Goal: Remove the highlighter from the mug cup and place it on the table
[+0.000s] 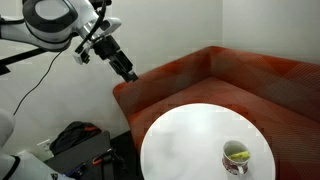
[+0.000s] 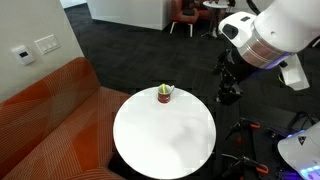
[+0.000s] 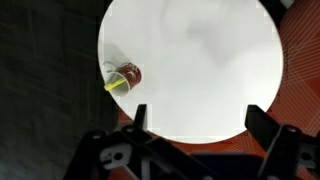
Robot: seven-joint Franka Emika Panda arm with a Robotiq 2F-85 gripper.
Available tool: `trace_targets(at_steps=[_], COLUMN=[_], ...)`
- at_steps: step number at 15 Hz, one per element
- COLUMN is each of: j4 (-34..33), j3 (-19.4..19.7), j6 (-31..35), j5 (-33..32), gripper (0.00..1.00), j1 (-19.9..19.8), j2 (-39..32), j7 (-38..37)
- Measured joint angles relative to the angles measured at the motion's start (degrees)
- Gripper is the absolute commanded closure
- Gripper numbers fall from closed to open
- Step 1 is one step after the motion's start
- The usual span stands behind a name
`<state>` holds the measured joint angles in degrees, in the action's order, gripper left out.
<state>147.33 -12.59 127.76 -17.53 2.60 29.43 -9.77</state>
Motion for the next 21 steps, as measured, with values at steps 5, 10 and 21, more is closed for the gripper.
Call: trace_targets(at_steps=[5, 10, 21], j4=[0.09, -0.11, -6.19], j3=[-6.15, -8.31, 1.76], j6=[5.55, 5.76, 5.68], j5=[-18.34, -34.66, -56.95], gripper=[0.0, 0.0, 0.0], j1=[-6.03, -8.58, -5.57], j2=[-2.4, -7.25, -25.52], j7=[-18.96, -37.89, -60.82])
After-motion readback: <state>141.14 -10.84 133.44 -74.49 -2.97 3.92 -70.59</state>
